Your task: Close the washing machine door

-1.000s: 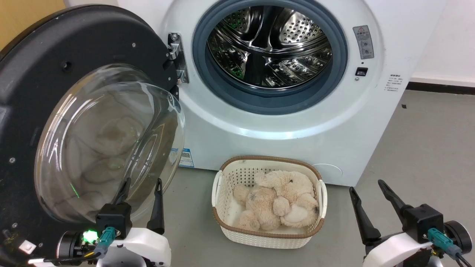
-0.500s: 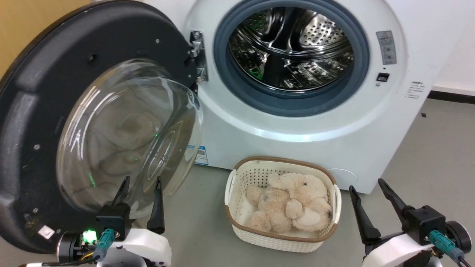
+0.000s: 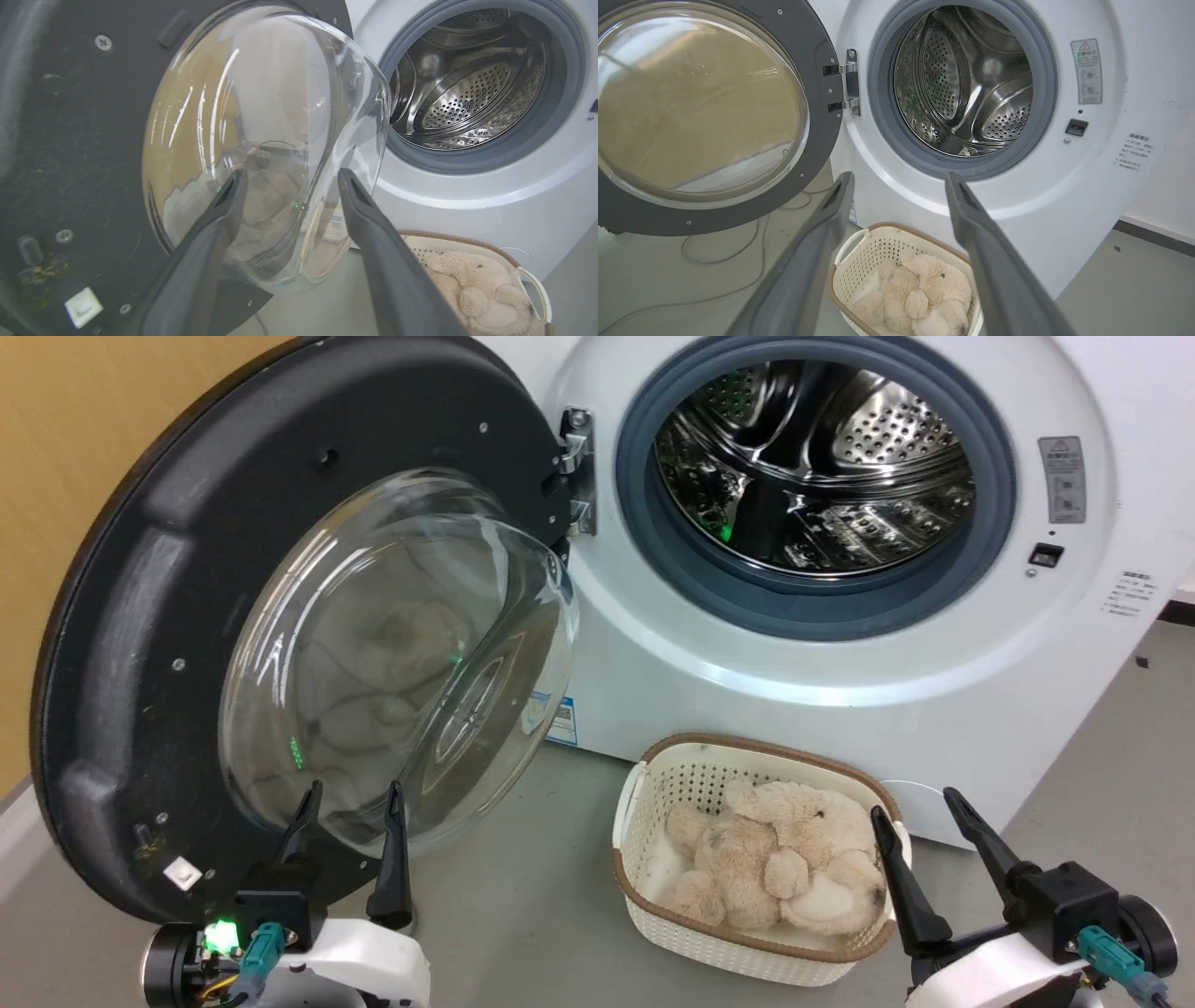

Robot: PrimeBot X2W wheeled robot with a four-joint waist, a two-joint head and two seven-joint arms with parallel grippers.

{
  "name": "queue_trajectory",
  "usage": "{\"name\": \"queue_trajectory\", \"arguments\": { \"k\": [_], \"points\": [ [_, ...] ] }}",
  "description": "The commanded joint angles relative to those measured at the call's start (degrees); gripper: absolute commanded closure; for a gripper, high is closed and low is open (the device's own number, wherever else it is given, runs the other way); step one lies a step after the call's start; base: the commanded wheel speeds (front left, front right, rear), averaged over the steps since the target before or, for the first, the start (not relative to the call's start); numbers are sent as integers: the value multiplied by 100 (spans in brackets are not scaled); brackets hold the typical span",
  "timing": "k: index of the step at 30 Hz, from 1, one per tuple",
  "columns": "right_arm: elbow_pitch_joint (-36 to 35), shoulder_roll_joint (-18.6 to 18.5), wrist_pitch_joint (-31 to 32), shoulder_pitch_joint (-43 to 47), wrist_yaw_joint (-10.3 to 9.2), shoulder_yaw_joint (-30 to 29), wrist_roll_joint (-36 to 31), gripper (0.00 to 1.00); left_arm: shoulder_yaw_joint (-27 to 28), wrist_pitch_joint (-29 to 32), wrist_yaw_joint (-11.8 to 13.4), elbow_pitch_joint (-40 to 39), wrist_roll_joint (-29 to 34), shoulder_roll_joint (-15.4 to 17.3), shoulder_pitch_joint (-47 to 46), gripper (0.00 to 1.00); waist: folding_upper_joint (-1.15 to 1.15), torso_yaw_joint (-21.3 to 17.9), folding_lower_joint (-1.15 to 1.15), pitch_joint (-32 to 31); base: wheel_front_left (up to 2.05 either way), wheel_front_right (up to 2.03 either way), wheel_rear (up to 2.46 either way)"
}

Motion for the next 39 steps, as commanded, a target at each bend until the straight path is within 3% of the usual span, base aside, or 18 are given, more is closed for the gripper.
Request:
{"name": "queue_trajectory", "arguments": {
  "k": [1,39],
  "points": [
    [2,6,-71,25,1,26,51,0,0,-53,33,-47,-58,1,81,0,0,58,-1,16,0,0,0],
    [378,-173,-523,-499,2,579,342,0,118,-509,496,-570,-229,1,478,0,0,1052,-1,177,-1,-1,-1]
  ]
}}
